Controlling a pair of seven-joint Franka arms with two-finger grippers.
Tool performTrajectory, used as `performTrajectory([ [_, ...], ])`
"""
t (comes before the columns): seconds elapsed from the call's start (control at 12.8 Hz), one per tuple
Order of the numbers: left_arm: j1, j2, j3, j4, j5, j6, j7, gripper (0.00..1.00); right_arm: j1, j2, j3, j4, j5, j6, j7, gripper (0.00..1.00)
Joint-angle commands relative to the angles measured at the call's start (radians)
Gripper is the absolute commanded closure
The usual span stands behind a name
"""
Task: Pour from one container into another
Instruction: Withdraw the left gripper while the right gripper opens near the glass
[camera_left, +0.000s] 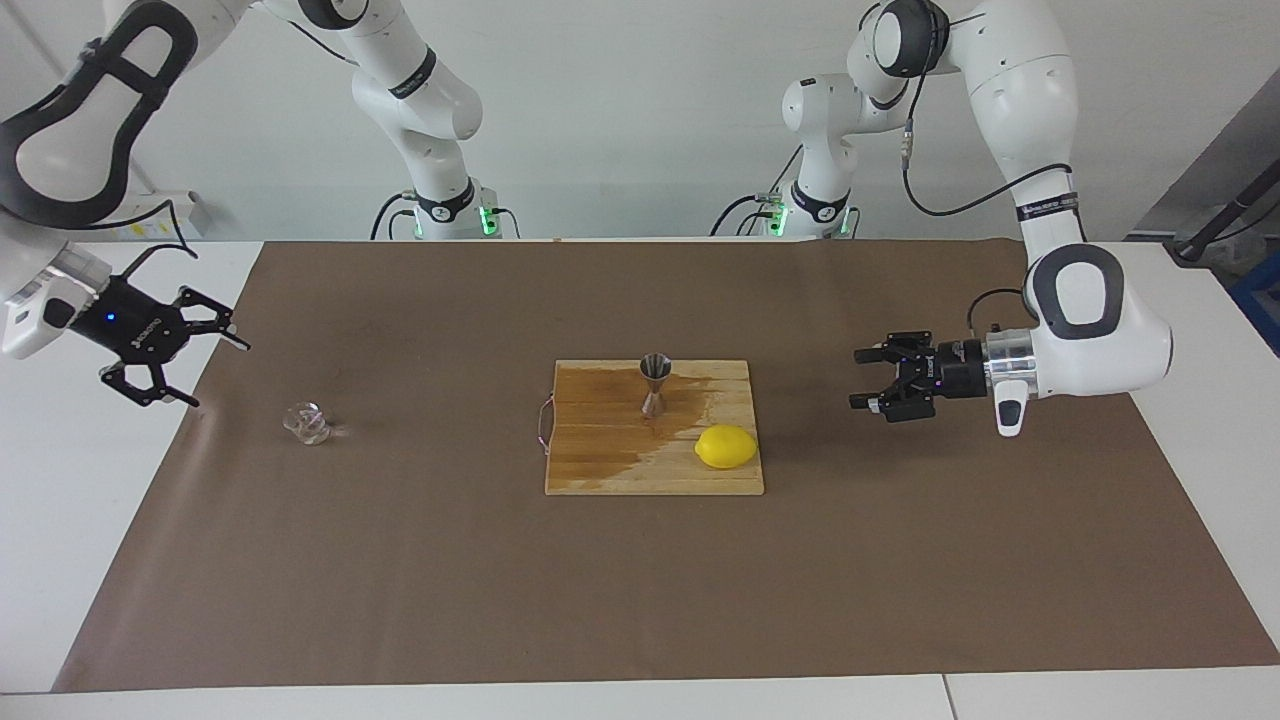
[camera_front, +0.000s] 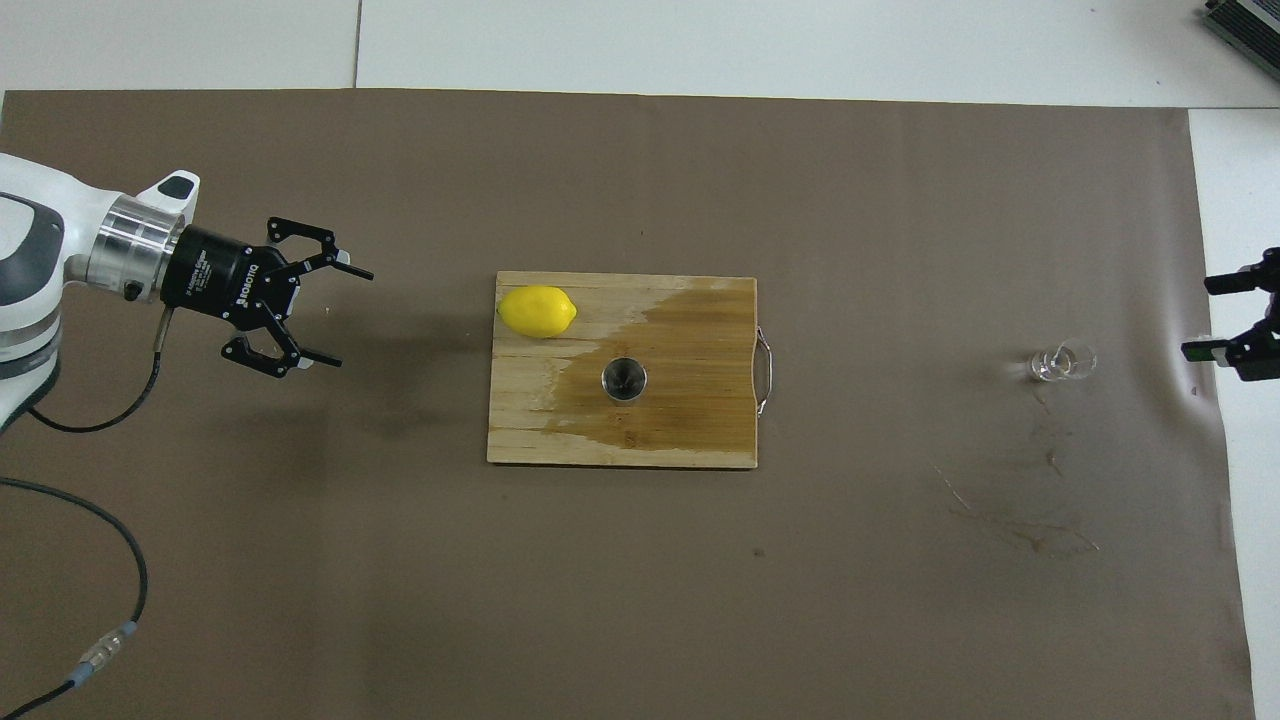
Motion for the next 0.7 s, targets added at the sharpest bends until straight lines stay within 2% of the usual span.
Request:
performTrajectory([
  [0.0,-0.011,-0.057,0.008,0.051,0.144,-0.028,0.055,0.00,-0.045,0.042,0.010,-0.022,0.073,-0.004,-0.170,0.00],
  [0.31,-0.059,-0.108,0.005,0.115,0.372,-0.013,0.260,0.00,-0.067,0.100,0.010,-0.033,0.112,-0.004,-0.369,0.00],
  [0.63,-0.133,-0.150,0.004,0.126,0.567,0.154,0.527,0.00,-0.076,0.169,0.010,-0.053,0.214,0.004,-0.556,0.00],
])
